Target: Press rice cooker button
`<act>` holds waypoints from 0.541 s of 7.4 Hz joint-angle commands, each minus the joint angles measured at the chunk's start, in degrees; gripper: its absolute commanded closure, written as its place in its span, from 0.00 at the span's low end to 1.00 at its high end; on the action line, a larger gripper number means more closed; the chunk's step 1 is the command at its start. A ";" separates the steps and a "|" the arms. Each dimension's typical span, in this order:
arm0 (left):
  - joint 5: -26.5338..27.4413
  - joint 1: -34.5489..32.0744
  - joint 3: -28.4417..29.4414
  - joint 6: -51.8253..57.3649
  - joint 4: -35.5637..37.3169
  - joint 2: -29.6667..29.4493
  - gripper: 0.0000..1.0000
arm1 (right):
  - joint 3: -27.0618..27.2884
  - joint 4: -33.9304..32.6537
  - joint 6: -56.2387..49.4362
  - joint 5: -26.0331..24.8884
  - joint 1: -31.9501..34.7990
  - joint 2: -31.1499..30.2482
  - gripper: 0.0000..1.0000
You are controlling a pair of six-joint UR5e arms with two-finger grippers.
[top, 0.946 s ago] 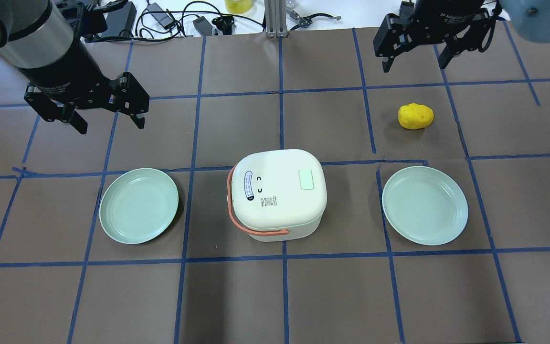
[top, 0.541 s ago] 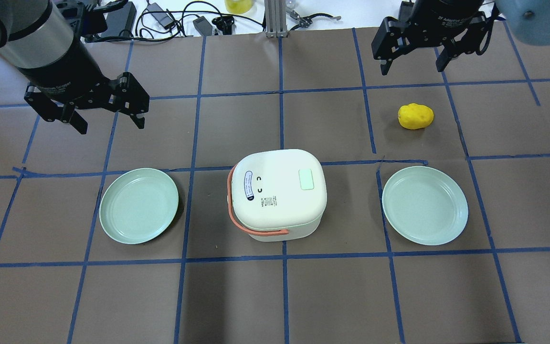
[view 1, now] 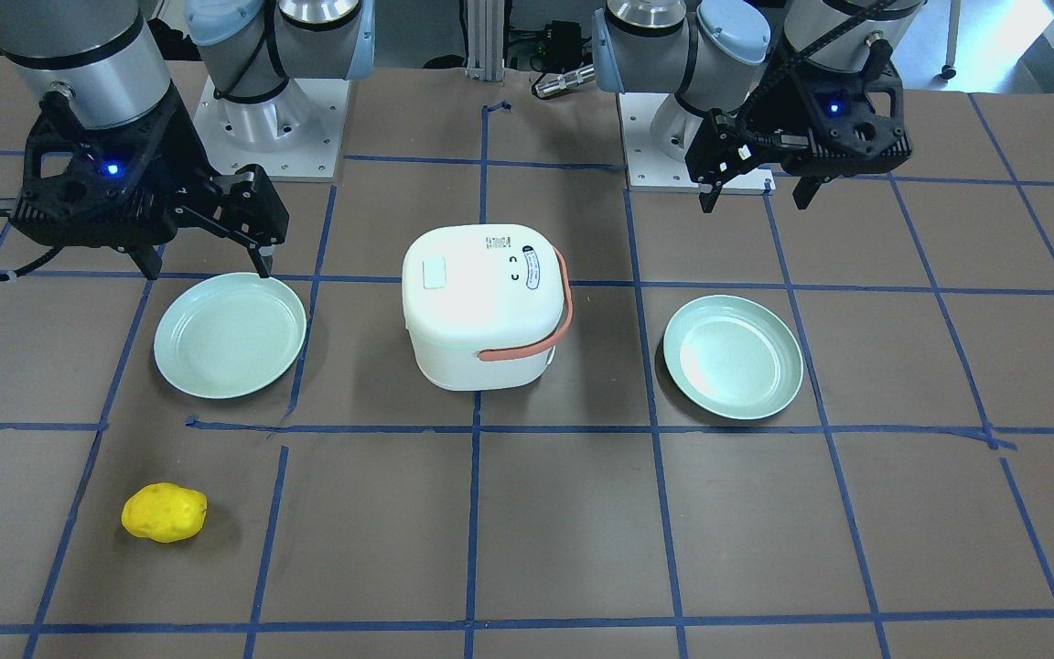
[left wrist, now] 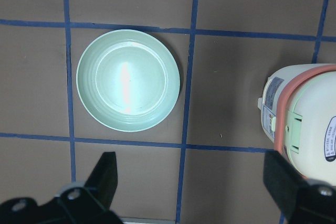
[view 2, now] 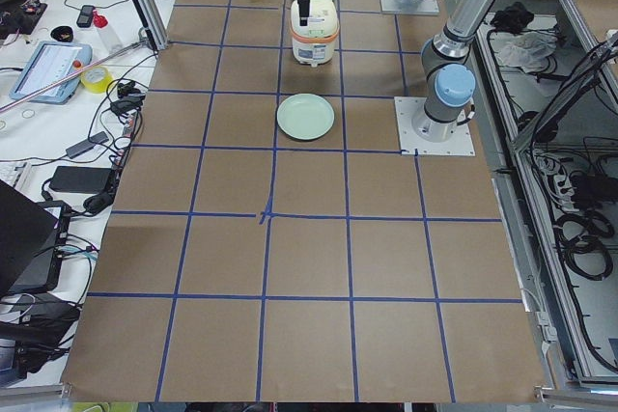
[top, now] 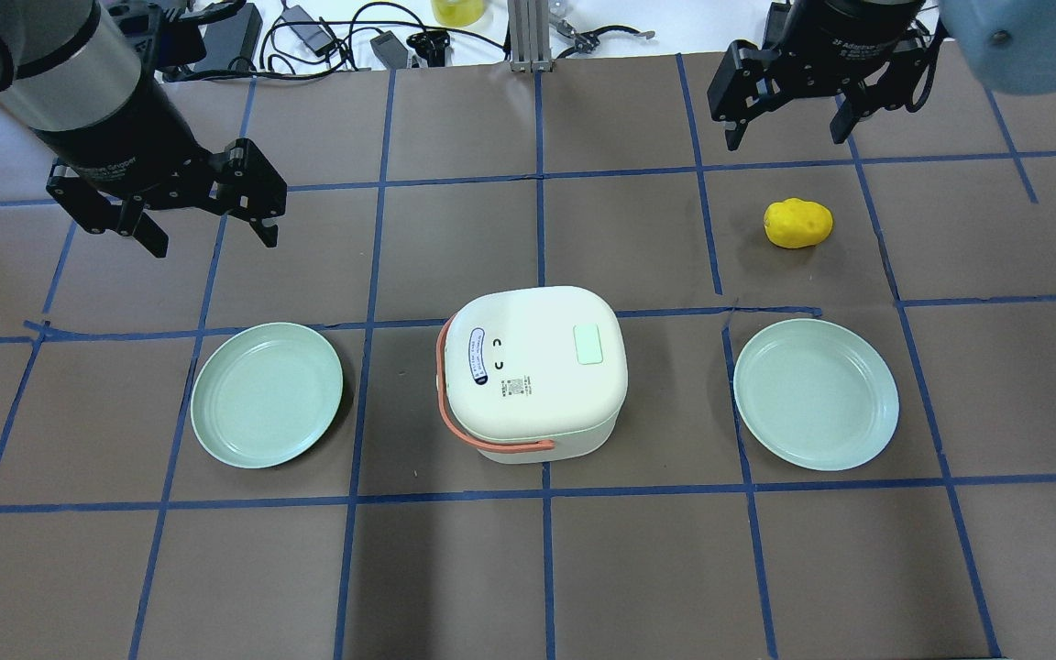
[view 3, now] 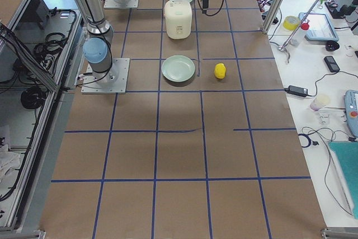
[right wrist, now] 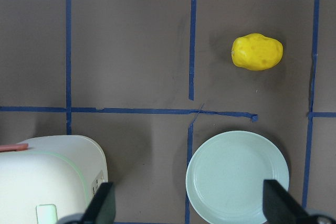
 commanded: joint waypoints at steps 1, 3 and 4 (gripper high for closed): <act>0.00 0.00 0.00 0.02 0.00 0.00 0.00 | 0.10 0.05 0.32 0.00 0.50 0.01 0.00; 0.00 0.00 0.00 0.02 0.00 0.00 0.00 | 1.15 -0.65 1.64 -0.52 3.74 0.18 0.00; 0.00 0.00 0.00 0.02 0.00 0.00 0.00 | 2.46 -1.44 7.04 -0.53 5.76 0.36 0.07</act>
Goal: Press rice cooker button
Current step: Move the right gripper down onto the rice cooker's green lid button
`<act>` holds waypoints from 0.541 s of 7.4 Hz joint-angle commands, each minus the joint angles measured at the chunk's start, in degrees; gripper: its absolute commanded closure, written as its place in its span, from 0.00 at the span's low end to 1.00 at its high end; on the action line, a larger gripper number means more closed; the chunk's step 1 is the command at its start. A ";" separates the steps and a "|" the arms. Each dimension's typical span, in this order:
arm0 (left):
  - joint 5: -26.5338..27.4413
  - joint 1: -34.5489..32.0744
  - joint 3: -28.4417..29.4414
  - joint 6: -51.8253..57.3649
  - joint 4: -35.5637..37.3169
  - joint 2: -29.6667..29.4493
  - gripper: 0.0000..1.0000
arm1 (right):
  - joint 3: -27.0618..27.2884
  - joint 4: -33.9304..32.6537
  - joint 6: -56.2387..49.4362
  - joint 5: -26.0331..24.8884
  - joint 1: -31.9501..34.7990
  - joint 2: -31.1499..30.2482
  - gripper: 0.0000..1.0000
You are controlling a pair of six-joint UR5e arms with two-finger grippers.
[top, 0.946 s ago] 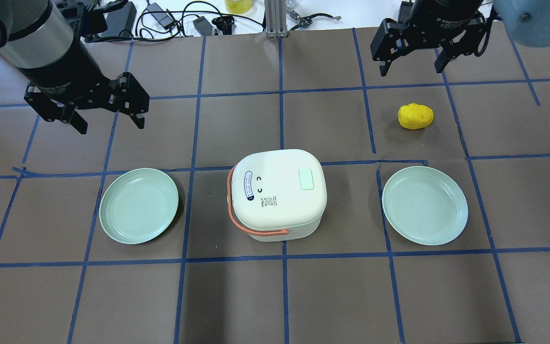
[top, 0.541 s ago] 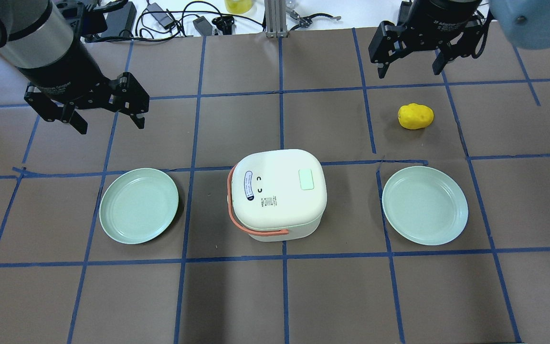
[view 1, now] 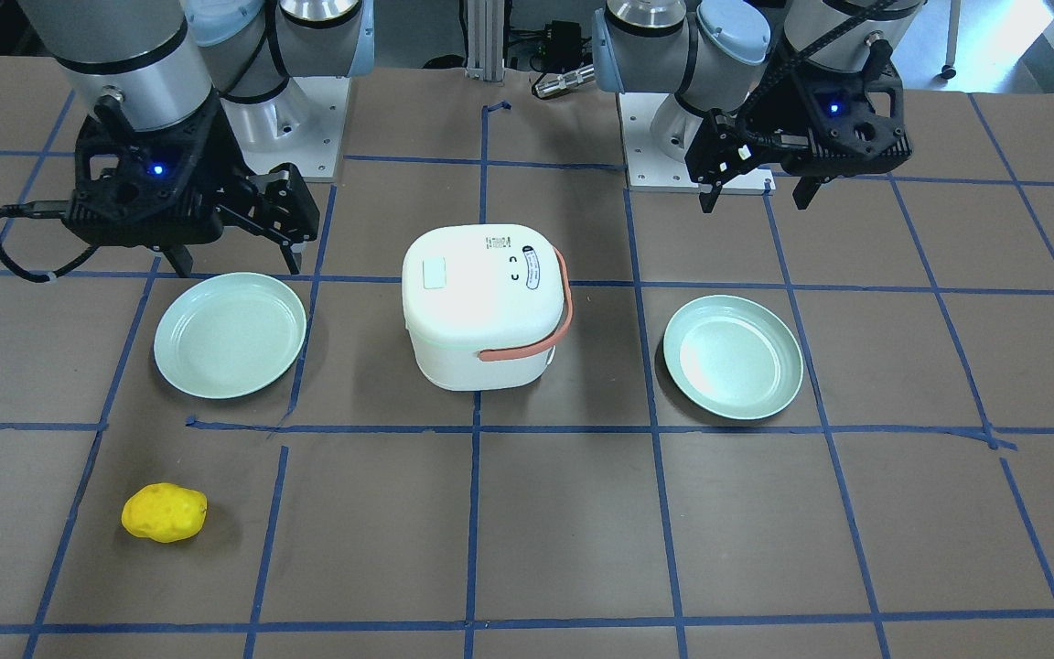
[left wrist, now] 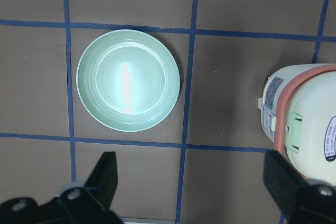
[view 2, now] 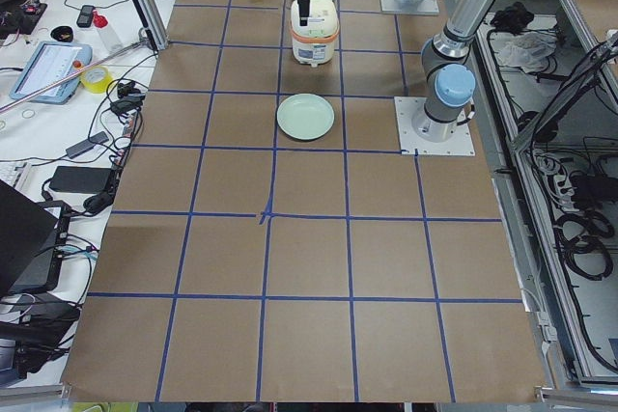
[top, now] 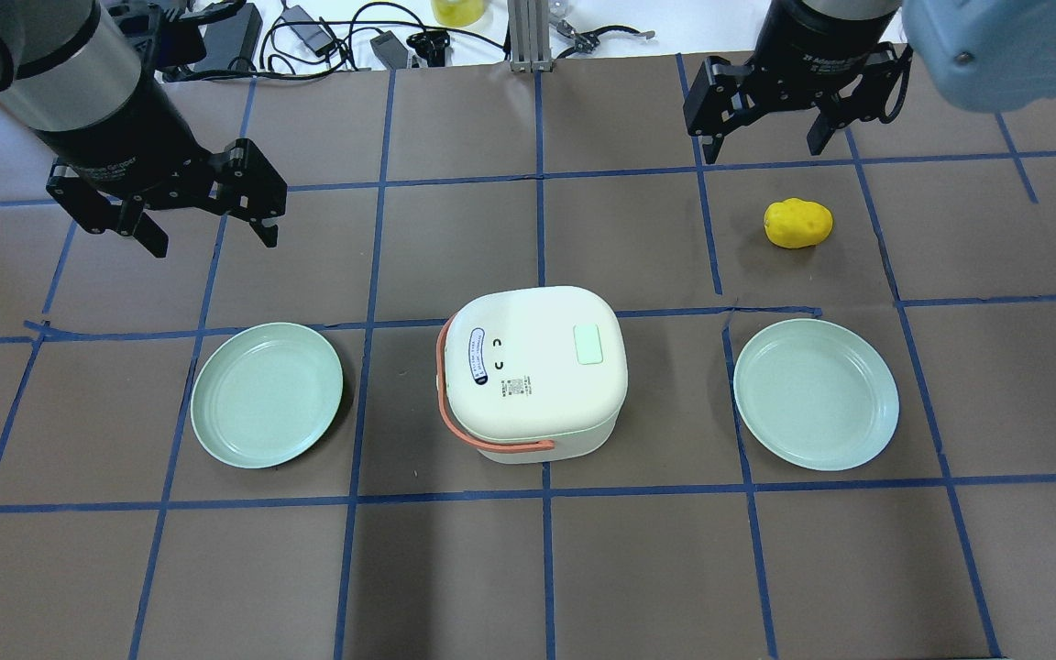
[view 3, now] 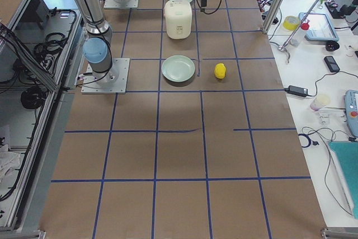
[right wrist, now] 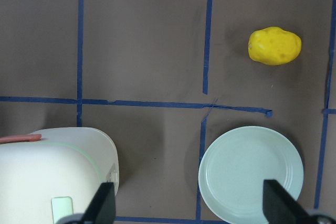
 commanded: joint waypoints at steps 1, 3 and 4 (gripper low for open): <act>0.00 0.00 0.00 0.00 0.00 0.00 0.00 | 2.65 -3.00 8.49 0.31 3.63 0.19 0.24; 0.00 0.00 0.00 0.00 0.00 0.00 0.00 | 6.25 -3.72 13.87 0.49 7.74 0.37 0.75; 0.00 0.00 0.00 0.00 0.00 0.00 0.00 | 8.36 -6.86 15.46 0.41 10.56 1.15 0.83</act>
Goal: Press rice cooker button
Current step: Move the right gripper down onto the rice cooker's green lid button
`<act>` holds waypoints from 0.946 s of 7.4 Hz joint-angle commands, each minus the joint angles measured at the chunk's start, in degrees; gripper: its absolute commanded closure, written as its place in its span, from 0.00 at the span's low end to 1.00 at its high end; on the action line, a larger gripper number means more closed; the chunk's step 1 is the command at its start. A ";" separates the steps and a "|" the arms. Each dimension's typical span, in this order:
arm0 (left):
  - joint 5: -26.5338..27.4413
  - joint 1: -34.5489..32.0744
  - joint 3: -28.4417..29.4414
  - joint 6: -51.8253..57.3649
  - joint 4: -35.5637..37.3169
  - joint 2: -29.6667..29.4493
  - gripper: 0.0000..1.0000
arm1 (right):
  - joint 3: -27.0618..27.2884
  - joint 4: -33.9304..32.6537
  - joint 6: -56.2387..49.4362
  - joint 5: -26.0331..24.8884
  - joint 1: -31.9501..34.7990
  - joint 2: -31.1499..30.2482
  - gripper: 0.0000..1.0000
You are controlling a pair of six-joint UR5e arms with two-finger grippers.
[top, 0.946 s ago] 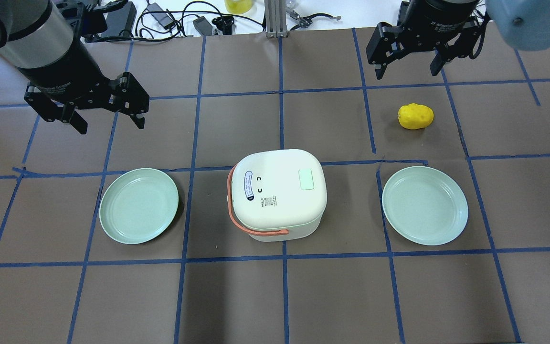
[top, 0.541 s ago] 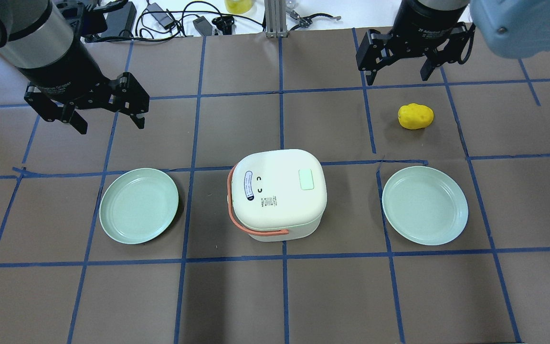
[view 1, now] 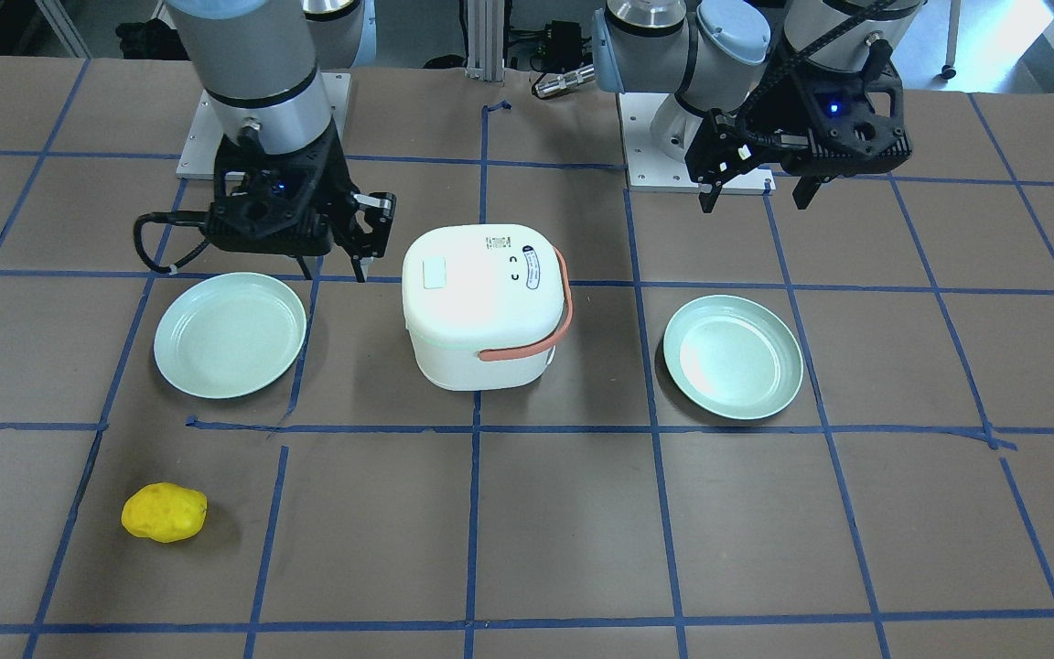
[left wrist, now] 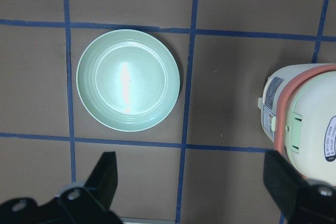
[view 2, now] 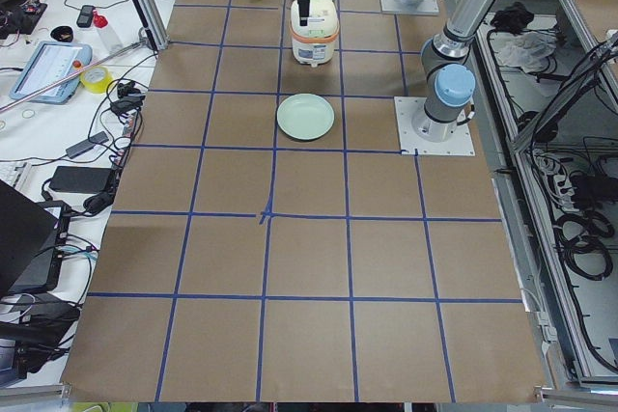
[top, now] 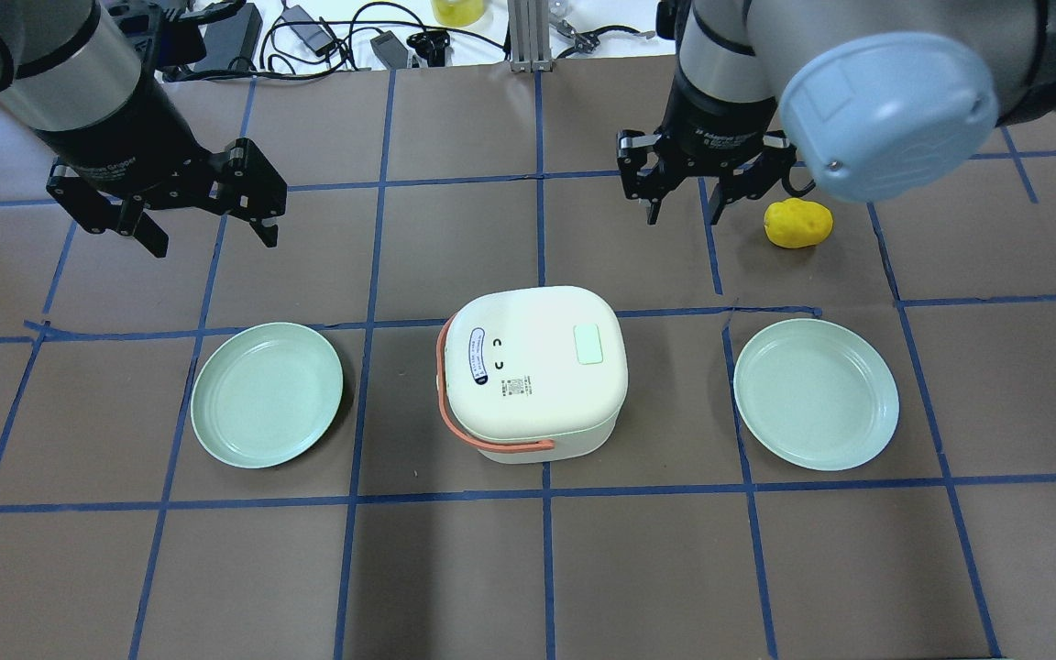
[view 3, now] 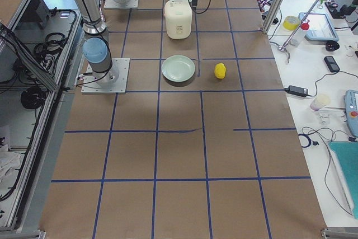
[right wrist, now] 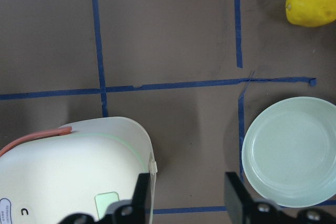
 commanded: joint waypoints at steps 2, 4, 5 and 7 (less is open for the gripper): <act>0.00 0.00 0.00 -0.09 0.00 0.00 0.00 | 7.99 -9.35 4.71 0.04 6.69 1.55 0.94; 0.00 0.00 0.00 0.00 0.00 0.00 0.00 | 9.86 -9.46 4.89 -0.13 8.45 0.94 0.97; 0.00 0.00 0.00 -0.09 0.00 0.00 0.00 | 10.30 -9.11 6.11 -0.31 10.11 1.03 0.97; 0.00 0.00 0.00 -0.09 0.00 0.00 0.00 | 11.70 -9.02 6.30 -0.14 10.48 1.29 0.97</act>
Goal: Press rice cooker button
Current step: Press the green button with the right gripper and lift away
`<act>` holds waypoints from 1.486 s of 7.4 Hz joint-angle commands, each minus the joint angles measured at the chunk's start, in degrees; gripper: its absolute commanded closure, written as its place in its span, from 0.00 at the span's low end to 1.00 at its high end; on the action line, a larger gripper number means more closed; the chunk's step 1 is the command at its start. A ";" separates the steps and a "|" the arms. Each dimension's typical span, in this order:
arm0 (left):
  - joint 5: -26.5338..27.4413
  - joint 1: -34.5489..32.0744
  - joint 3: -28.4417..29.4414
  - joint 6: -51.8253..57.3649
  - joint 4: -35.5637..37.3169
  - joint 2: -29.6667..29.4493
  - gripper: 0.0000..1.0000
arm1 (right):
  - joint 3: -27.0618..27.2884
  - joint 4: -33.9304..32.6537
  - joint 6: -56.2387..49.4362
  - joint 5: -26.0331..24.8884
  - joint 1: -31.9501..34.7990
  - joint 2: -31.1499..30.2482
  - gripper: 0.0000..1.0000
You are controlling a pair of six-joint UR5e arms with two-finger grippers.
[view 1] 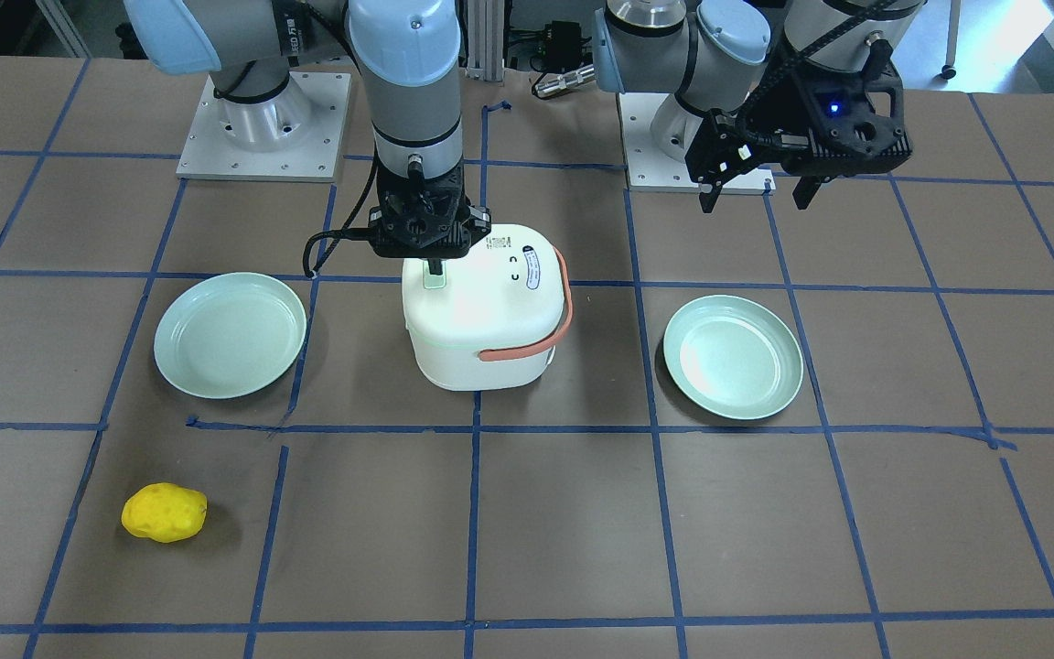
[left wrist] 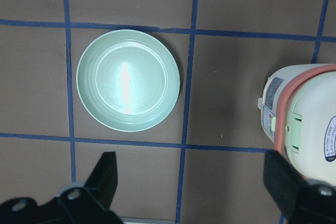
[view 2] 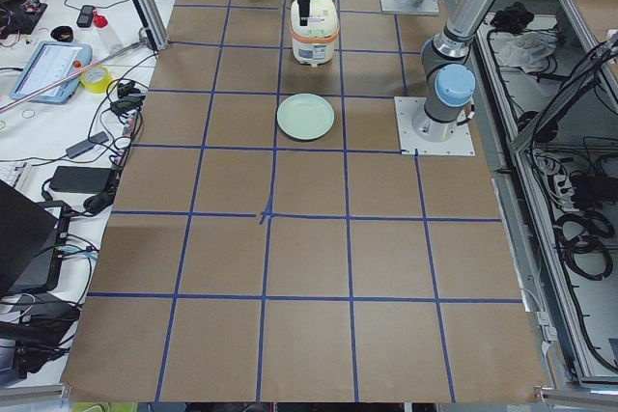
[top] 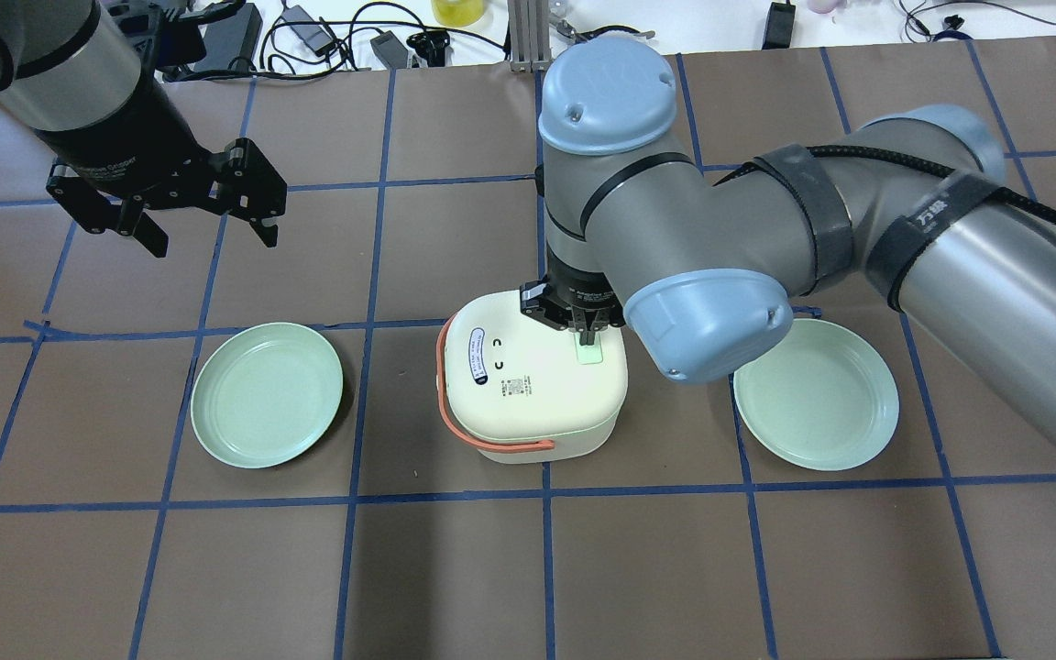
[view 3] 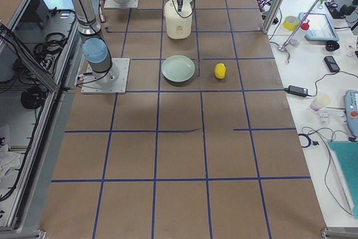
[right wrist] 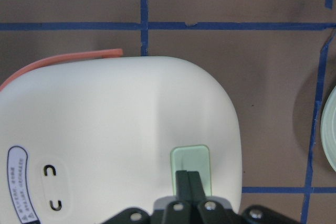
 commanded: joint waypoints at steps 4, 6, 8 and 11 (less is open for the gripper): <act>0.00 0.00 0.00 0.04 0.00 0.00 0.00 | -0.28 -0.37 -0.45 -0.73 0.19 -0.27 0.54; 0.00 0.00 0.00 0.04 0.00 0.00 0.00 | -8.24 7.57 -0.71 -0.90 -0.95 -1.16 0.00; 0.00 0.00 0.00 0.04 0.00 0.00 0.00 | -16.25 14.19 -9.27 -0.73 -6.36 -1.16 0.00; 0.00 0.00 0.00 -0.05 0.00 0.00 0.00 | -18.57 14.39 -18.69 -0.38 -16.04 -2.12 0.00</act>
